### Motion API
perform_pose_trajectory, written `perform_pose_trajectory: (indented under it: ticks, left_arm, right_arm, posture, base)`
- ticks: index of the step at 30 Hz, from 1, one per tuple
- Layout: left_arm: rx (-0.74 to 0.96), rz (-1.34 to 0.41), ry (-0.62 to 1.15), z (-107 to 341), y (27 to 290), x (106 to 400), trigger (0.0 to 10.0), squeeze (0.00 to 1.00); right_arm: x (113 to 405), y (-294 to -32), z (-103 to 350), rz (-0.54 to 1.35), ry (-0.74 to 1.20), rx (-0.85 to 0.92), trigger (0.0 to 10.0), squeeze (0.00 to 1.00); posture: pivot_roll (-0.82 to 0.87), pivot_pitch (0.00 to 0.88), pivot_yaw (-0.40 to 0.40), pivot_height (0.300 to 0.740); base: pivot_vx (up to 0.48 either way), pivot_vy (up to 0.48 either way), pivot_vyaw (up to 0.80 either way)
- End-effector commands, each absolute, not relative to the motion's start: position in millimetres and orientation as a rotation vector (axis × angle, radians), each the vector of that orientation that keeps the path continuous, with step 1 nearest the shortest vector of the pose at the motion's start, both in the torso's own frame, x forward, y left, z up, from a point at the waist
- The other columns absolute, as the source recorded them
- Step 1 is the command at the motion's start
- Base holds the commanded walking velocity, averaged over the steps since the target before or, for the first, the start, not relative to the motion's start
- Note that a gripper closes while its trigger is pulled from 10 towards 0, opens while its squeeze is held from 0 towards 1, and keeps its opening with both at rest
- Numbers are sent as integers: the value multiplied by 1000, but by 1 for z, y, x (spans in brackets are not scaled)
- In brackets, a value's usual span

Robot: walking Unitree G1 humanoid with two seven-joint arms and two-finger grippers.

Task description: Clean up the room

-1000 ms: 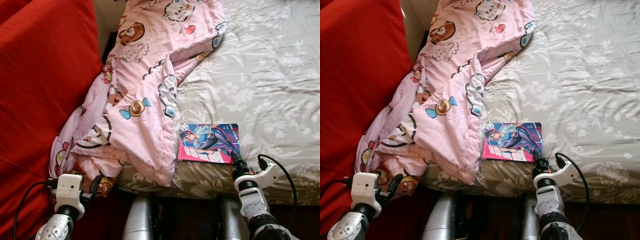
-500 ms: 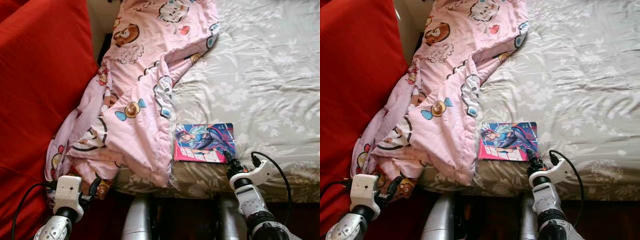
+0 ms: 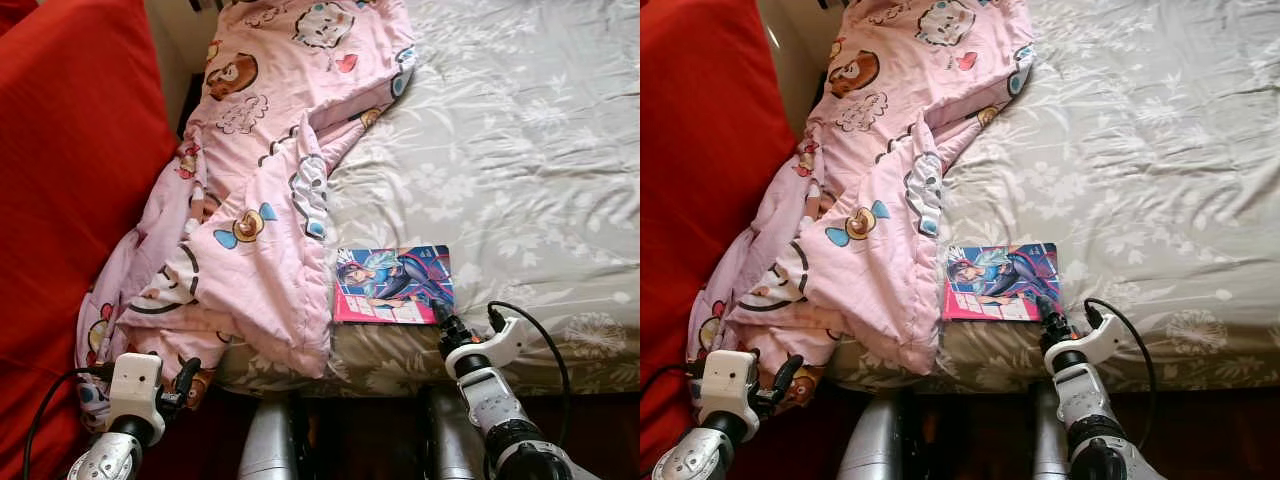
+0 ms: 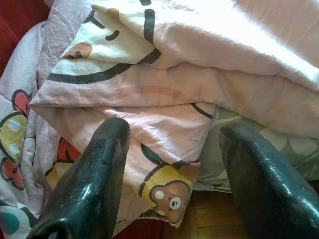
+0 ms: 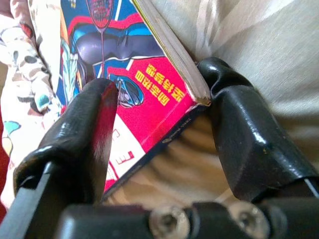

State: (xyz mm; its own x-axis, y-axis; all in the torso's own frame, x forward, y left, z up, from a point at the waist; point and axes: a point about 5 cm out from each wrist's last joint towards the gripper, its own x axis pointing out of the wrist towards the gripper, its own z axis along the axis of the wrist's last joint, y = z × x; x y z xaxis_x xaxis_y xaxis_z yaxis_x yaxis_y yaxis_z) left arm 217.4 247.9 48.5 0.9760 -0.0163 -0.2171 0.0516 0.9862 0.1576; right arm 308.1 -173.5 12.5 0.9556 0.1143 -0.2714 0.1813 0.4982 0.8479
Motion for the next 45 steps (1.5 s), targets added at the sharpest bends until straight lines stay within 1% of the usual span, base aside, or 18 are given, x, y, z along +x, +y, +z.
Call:
perform_pose_trajectory:
  ticks: [1, 10, 11, 12, 23, 30, 34, 39, 45]
  left_arm:
    - [192, -7, 263, 41, 262, 208, 10000, 0]
    - [190, -6, 271, 32, 263, 211, 10000, 0]
    - [192, -4, 275, 30, 263, 211, 10000, 0]
    - [193, -4, 276, 30, 263, 211, 10000, 0]
    - [197, -11, 264, 27, 262, 211, 10000, 0]
    - [208, -9, 276, 20, 269, 211, 10000, 0]
    - [208, -10, 284, 15, 269, 213, 10000, 0]
    - [211, -16, 294, 7, 264, 218, 10000, 0]
    - [207, -13, 297, 1, 258, 223, 10000, 0]
  right_arm:
    - [283, -120, -16, 51, 576, 1090, 10000, 0]
    - [286, -122, -13, 55, 548, 1088, 10000, 0]
    - [287, -124, -12, 44, 542, 1097, 6118, 0]
    - [287, -124, -12, 40, 539, 1102, 0, 0]
    - [287, -125, -12, 42, 531, 1103, 0, 0]
    - [284, -126, -14, 34, 529, 1110, 0, 0]
    - [284, -129, -15, 28, 524, 1102, 0, 0]
    - [287, -136, -12, 23, 472, 1108, 0, 0]
    - [299, -151, 3, 24, 318, 1091, 0, 0]
  posture:
    - [169, 281, 246, 597]
    - [168, 277, 240, 597]
    - [169, 278, 238, 597]
    - [168, 278, 236, 597]
    - [166, 273, 232, 597]
    - [162, 271, 231, 597]
    - [156, 266, 226, 597]
    - [147, 256, 214, 597]
    - [118, 229, 191, 597]
  base:
    - [0, 0, 0]
    - [0, 0, 0]
    - [0, 0, 0]
    - [0, 0, 0]
    - [0, 0, 0]
    - [0, 0, 0]
    - [0, 0, 0]
    - [0, 0, 0]
    - [0, 0, 0]
